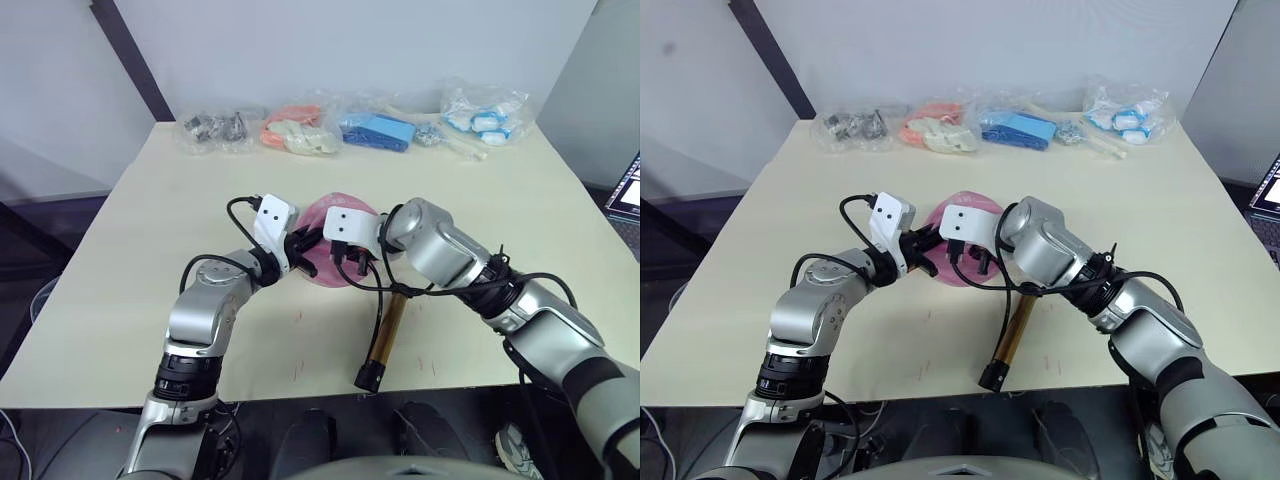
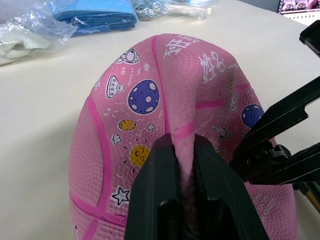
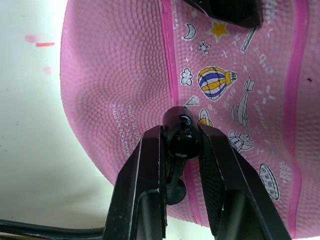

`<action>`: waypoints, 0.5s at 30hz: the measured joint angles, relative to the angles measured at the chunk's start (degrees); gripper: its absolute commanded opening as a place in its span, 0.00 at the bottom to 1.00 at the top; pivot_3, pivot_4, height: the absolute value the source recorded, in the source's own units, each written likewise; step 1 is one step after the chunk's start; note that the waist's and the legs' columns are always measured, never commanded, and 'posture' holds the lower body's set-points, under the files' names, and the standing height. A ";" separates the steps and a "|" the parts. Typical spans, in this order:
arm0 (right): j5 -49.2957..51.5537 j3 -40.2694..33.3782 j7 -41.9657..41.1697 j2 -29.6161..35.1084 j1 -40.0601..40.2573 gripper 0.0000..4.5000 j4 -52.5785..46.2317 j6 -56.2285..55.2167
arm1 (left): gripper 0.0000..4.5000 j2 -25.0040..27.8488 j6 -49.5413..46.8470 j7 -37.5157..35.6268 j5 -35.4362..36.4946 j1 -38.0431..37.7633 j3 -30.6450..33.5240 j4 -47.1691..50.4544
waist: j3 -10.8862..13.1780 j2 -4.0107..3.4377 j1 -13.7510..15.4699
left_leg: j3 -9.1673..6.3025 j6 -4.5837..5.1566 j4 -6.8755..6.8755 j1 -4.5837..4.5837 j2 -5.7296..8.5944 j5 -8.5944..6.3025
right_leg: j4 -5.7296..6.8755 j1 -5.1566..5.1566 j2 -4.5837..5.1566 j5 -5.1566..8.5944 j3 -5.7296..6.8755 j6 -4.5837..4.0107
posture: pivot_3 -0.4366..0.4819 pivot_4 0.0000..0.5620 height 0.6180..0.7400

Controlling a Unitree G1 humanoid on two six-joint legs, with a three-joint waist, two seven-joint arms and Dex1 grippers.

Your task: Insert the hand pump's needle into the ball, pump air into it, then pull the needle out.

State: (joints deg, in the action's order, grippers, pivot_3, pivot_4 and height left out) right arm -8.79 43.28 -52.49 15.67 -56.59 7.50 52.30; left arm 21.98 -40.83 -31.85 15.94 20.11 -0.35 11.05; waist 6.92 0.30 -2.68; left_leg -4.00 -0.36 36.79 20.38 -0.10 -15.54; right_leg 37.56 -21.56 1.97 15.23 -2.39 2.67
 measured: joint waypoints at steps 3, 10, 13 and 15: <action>-0.87 0.00 -0.18 -0.96 0.01 0.08 1.21 -0.52 | 0.00 0.16 0.00 0.00 0.00 -0.10 0.27 -0.33 | -0.20 0.07 -0.10 | 0.02 0.00 -0.15 -0.16 0.00 0.00 | 0.01 0.04 -0.02 0.06 -0.06 -0.01 | 0.48 0.27 1.00; -2.91 -0.01 -0.54 -2.68 0.63 0.08 2.77 -1.36 | 0.00 0.36 0.00 0.02 -0.04 -0.63 0.45 -0.40 | -0.39 0.14 -0.57 | -0.03 -0.01 -0.39 -0.62 -0.03 -0.01 | 0.01 0.35 -0.05 0.26 -0.05 -0.11 | 0.48 0.27 1.00; -3.92 0.00 -0.93 -3.11 0.84 0.08 3.23 -1.64 | 0.00 0.37 0.00 0.06 -0.04 -0.69 0.45 -0.39 | -0.44 0.10 -0.67 | -0.07 -0.01 -0.40 -0.63 -0.03 -0.01 | 0.00 0.37 -0.05 0.26 -0.03 -0.11 | 0.48 0.27 1.00; -4.47 0.00 -1.01 -3.56 0.92 0.08 3.85 -2.14 | 0.00 0.37 0.00 0.14 -0.07 -0.68 0.45 -0.41 | -0.49 0.06 -0.73 | -0.10 -0.02 -0.40 -0.64 -0.03 -0.01 | -0.02 0.39 -0.05 0.27 -0.01 -0.10 | 0.48 0.27 1.00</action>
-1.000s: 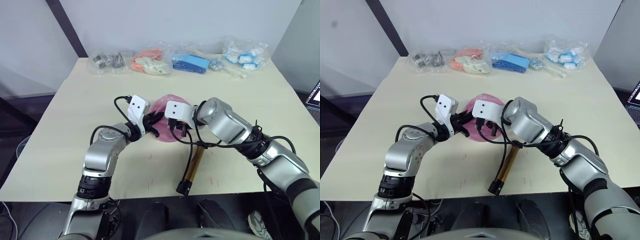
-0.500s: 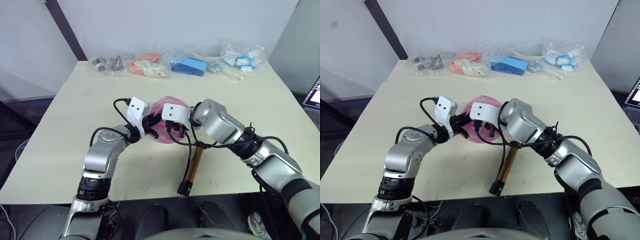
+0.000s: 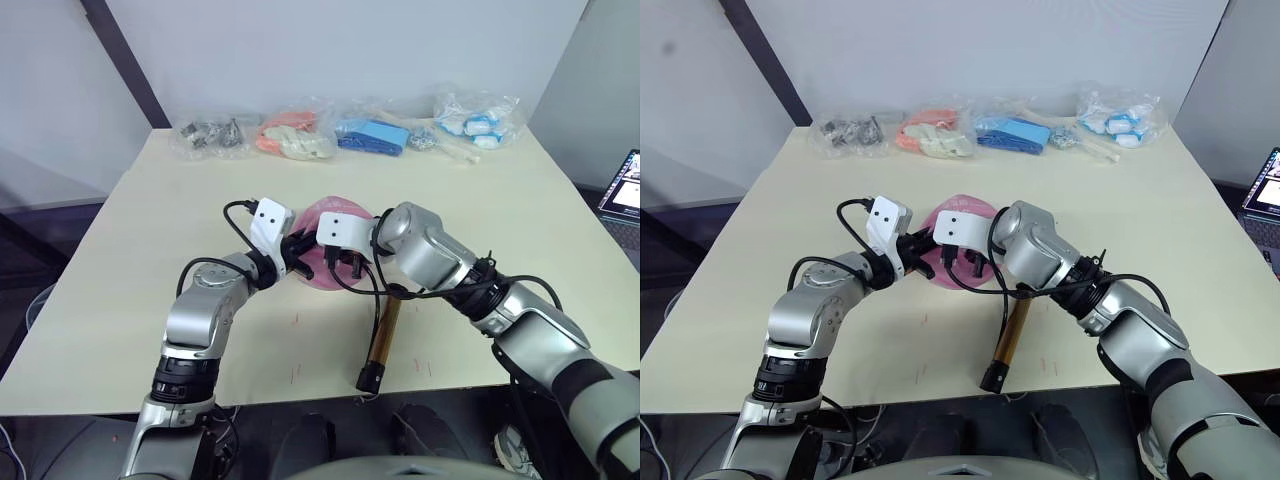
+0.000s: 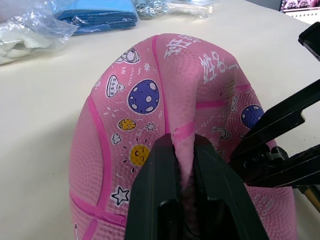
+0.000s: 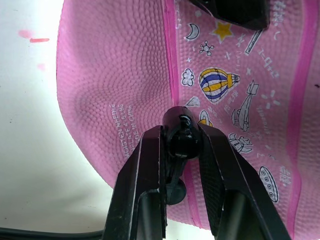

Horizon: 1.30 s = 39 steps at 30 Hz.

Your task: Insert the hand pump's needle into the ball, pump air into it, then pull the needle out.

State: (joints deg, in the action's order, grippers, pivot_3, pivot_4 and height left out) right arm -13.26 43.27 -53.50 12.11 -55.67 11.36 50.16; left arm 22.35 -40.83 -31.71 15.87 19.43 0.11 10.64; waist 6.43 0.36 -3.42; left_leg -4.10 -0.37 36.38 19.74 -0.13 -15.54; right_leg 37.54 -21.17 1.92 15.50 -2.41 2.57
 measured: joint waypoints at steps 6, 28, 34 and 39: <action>-1.53 0.00 -0.12 -1.16 0.12 0.08 1.61 -1.07 | 0.00 0.07 0.00 0.19 -0.11 -0.04 0.00 -0.14 | -0.10 -0.11 -0.20 | -0.09 0.00 -0.05 -0.03 0.00 0.00 | -0.02 0.00 -0.03 0.02 0.01 0.00 | 0.48 0.27 1.00; -7.37 -0.35 -0.80 -4.55 0.85 0.08 7.66 -5.46 | 0.00 0.58 -0.01 0.23 -0.12 -0.58 0.00 -0.12 | -0.36 -0.26 -0.47 | -0.24 -0.03 -0.14 -0.12 -0.02 -0.01 | -0.06 0.03 -0.03 0.21 0.00 0.03 | 0.48 0.27 1.00; -8.53 -1.56 -0.48 -5.97 0.82 0.08 10.60 -7.12 | 0.00 0.76 -0.07 0.27 -0.13 -0.63 0.00 -0.13 | -0.43 -0.29 -0.51 | -0.28 -0.04 -0.15 -0.15 -0.03 -0.02 | -0.07 0.04 -0.03 0.22 -0.02 0.03 | 0.48 0.27 1.00; -9.00 -2.01 -0.07 -6.79 0.79 0.08 12.02 -8.10 | 0.00 0.80 -0.23 0.46 -0.14 -0.61 0.01 -0.19 | -0.47 -0.33 -0.58 | -0.33 -0.04 -0.21 -0.22 -0.02 -0.02 | -0.07 0.04 -0.05 0.24 -0.07 0.01 | 0.48 0.27 1.00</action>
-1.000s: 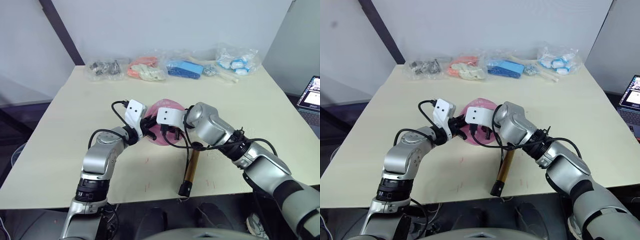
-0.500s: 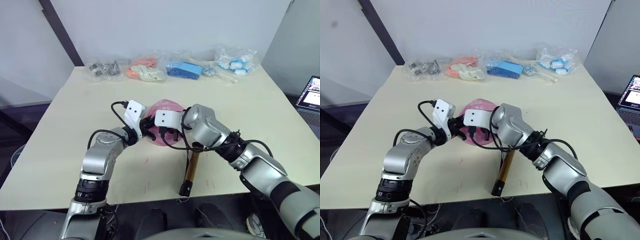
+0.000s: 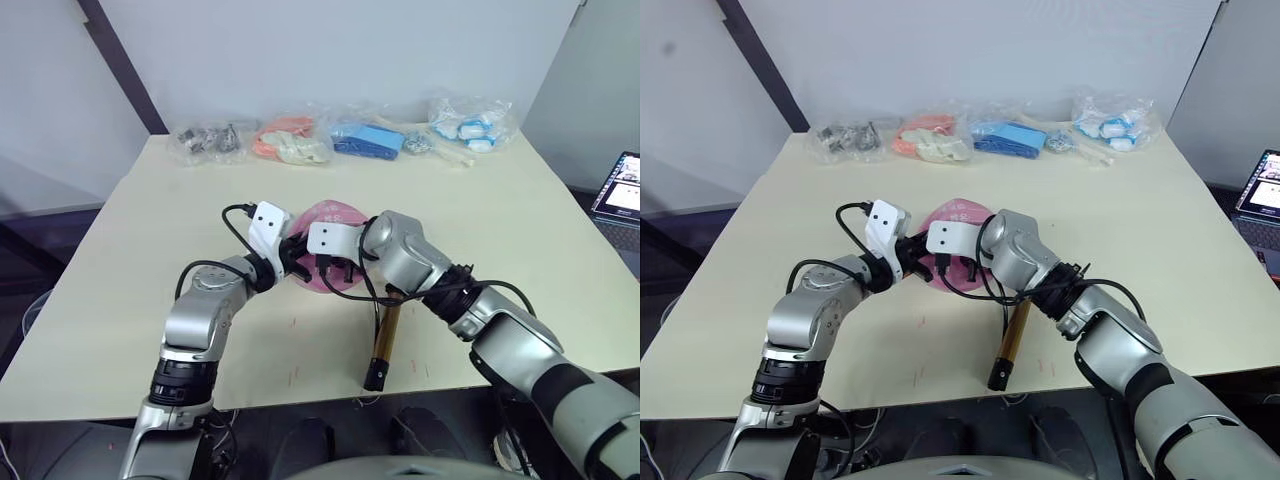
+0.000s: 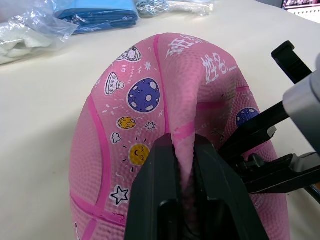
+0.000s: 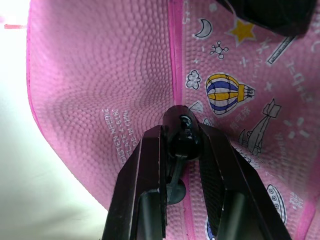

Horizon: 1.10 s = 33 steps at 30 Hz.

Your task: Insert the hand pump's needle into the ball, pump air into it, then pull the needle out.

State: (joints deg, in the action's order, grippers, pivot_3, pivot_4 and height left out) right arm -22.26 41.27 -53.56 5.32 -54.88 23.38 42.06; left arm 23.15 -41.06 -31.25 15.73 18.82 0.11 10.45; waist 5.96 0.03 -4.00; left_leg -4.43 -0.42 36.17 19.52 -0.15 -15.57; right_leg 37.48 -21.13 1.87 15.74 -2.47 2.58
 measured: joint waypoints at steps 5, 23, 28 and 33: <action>-0.01 -0.81 0.09 -0.07 0.24 0.08 0.17 -0.37 | 0.00 0.01 0.00 0.03 0.00 0.10 0.00 -0.10 | 0.00 -0.01 0.00 | -0.05 -0.01 -0.02 -0.01 0.00 0.00 | 0.00 0.00 0.00 0.02 0.00 -0.03 | 0.48 0.27 1.00; 3.37 -6.39 -1.91 10.14 7.78 0.08 -25.71 13.71 | 0.00 -0.32 0.40 -2.89 1.85 1.55 -1.00 0.79 | 1.63 -0.28 2.56 | -0.89 -0.51 -0.17 1.34 0.40 0.30 | -0.61 -0.65 0.43 -0.17 0.80 -0.19 | 0.48 0.27 1.00; 5.60 -6.32 -2.10 13.88 8.56 0.08 -31.92 17.83 | 0.00 -0.36 0.86 -3.53 2.43 1.87 -2.00 1.01 | 1.92 -0.18 3.25 | -1.29 -0.48 -0.32 1.57 1.01 0.30 | -0.76 -0.64 1.09 0.02 1.16 0.09 | 0.48 0.27 1.00; 7.66 -6.72 -1.26 15.66 9.18 0.08 -34.14 18.40 | 0.00 -0.36 1.47 -3.59 2.47 1.91 -2.56 1.22 | 2.02 -0.08 3.34 | -1.62 -0.47 -0.31 1.80 1.34 0.31 | -0.86 -0.64 1.35 0.11 1.44 0.25 | 0.48 0.27 1.00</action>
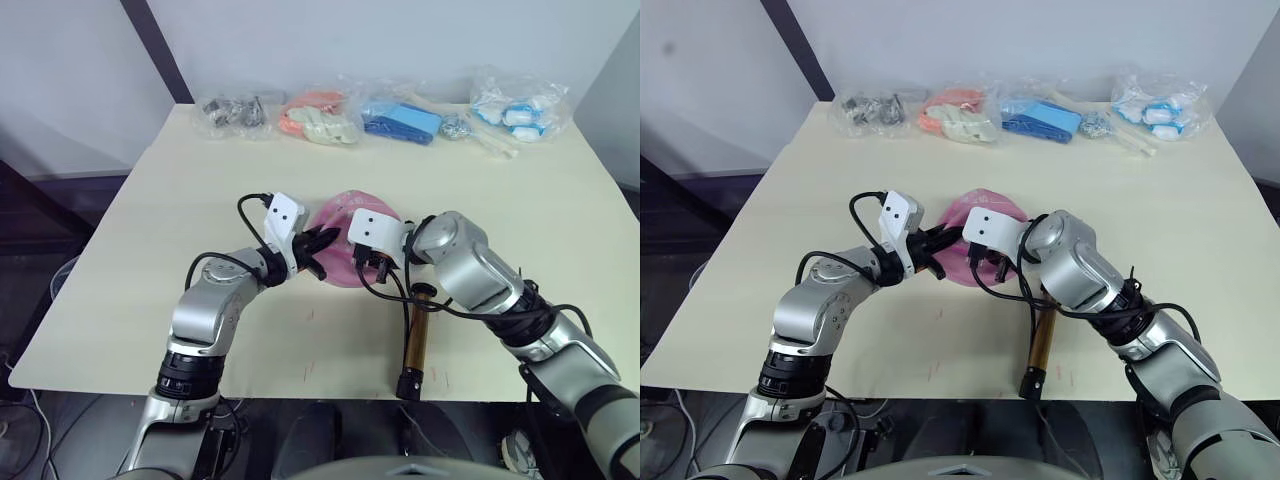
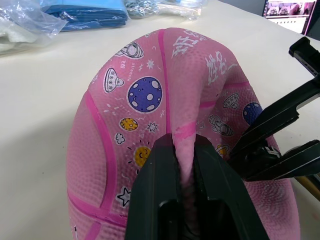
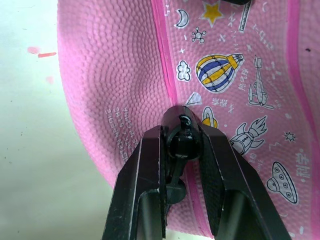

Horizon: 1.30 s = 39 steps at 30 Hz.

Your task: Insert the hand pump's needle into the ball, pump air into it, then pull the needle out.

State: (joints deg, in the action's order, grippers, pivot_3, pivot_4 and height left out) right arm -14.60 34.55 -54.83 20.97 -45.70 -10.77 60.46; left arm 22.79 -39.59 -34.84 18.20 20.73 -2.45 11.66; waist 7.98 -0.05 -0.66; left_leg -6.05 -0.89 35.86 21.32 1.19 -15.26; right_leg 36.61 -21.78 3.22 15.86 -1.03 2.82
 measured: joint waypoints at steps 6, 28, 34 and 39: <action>3.65 -2.70 1.60 1.56 2.12 0.08 -2.40 -0.80 | 0.00 0.00 0.12 -0.02 0.02 0.33 -0.41 0.09 | 0.07 -0.04 0.07 | -0.50 0.01 0.15 0.40 0.16 0.02 | -0.05 -0.05 0.06 0.01 0.38 0.01 | 0.48 0.27 1.00; 11.74 -7.91 7.55 7.06 8.74 0.72 -8.36 -6.19 | 0.00 0.61 0.41 -0.69 -0.02 0.49 -0.52 0.04 | 0.44 0.07 0.01 | -0.59 0.03 0.30 0.46 0.24 0.03 | 0.04 -0.01 0.10 0.04 0.52 0.06 | 0.48 0.27 1.00; 16.32 -16.39 8.29 7.67 12.97 0.72 -11.15 -8.49 | 0.00 0.61 0.42 -0.38 -0.02 0.49 -0.51 0.03 | 0.50 0.12 0.02 | -0.60 0.03 0.38 0.46 0.23 0.02 | 0.12 0.00 0.07 0.04 0.52 0.06 | 0.48 0.27 1.00; 22.44 -26.00 8.01 9.02 21.05 0.72 -15.42 -12.70 | 0.00 0.70 0.86 -0.58 -0.03 0.99 -0.72 -0.61 | 0.55 0.19 0.06 | -0.56 0.04 0.42 0.45 0.24 0.02 | 0.14 0.03 0.08 0.04 0.50 0.06 | 0.48 0.27 1.00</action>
State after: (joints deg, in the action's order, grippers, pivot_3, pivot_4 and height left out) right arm 7.84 8.55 -46.81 29.99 -24.65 -26.19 47.76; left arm 23.49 -38.73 -35.41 18.17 21.72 -3.17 11.06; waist 8.53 0.14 -0.60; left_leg -6.61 -0.85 36.28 21.77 1.43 -15.24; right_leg 36.75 -21.75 3.29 15.89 -0.54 2.88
